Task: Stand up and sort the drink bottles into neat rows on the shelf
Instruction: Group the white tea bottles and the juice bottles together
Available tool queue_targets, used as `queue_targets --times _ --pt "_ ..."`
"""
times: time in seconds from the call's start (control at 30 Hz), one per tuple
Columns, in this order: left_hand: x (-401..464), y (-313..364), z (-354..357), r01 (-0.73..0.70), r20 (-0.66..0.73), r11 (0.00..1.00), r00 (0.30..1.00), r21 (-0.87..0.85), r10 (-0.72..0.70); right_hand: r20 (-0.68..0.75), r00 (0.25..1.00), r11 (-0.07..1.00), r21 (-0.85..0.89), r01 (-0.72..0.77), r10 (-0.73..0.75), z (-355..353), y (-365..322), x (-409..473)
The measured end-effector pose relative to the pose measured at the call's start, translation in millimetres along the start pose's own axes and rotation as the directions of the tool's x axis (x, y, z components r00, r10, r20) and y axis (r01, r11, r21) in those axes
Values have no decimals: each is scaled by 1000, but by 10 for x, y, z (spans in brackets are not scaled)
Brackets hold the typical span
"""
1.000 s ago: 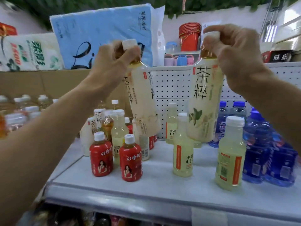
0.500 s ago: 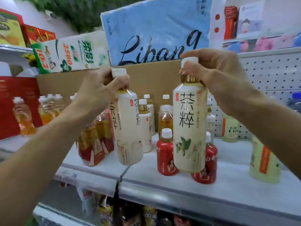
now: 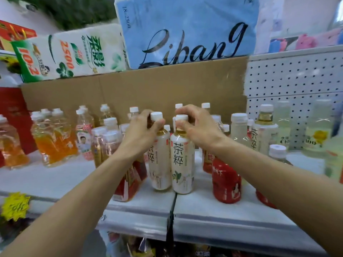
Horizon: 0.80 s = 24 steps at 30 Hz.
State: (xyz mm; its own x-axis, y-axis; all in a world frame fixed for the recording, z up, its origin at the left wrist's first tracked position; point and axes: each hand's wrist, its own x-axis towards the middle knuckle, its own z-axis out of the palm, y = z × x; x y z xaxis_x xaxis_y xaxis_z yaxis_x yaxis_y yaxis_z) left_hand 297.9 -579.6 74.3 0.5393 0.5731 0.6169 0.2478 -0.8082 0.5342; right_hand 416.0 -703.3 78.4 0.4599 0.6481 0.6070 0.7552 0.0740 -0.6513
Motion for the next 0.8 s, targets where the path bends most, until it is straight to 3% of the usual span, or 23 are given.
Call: queue_targets --times 0.27,0.4,0.63,0.8 --pt "-10 -112 99 109 88 991 991 -81 -102 133 990 979 -201 -25 52 89 -91 41" --pt "-173 -57 124 88 91 987 993 -133 -76 214 976 969 -247 16 38 50 -85 -90" --pt "-689 552 424 -219 -217 967 958 -130 188 -35 962 930 -270 250 -269 -489 45 -702" --pt "-968 1160 899 -348 -199 891 933 -291 299 -193 921 915 -298 273 -338 -1219 374 -1132"
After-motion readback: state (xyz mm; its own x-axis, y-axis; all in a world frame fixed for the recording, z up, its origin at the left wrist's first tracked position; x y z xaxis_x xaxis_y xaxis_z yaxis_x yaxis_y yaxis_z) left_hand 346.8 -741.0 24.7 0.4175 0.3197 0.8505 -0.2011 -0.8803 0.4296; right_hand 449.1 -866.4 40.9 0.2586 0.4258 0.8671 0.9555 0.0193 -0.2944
